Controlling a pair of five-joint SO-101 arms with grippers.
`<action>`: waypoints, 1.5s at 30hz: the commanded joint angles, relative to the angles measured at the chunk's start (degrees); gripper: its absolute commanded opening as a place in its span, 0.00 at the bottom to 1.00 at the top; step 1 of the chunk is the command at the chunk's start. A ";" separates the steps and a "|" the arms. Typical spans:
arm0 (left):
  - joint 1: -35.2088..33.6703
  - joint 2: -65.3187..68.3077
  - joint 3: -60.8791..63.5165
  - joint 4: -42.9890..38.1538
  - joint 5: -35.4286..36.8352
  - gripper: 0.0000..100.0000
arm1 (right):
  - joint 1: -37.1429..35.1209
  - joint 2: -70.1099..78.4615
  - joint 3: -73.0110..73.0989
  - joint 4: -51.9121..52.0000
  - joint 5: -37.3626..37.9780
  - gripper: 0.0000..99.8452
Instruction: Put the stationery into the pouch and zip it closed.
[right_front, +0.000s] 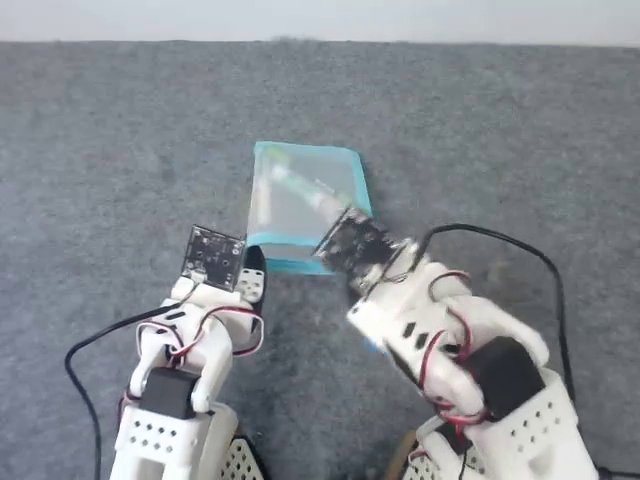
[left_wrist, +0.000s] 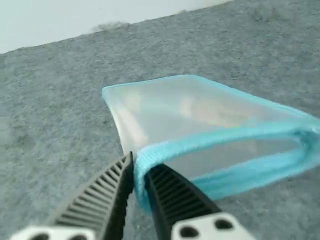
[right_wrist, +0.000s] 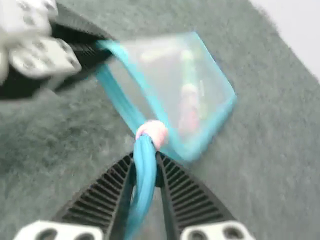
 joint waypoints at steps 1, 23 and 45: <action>-7.21 0.44 -3.56 -2.02 1.58 0.01 | 11.47 6.46 -0.53 4.88 0.97 0.17; -11.60 0.44 -4.70 -2.64 2.37 0.01 | 4.88 8.66 7.30 10.86 2.73 0.37; -11.52 0.44 -4.70 -2.73 2.37 0.01 | -7.96 28.35 7.12 -4.53 -14.51 0.40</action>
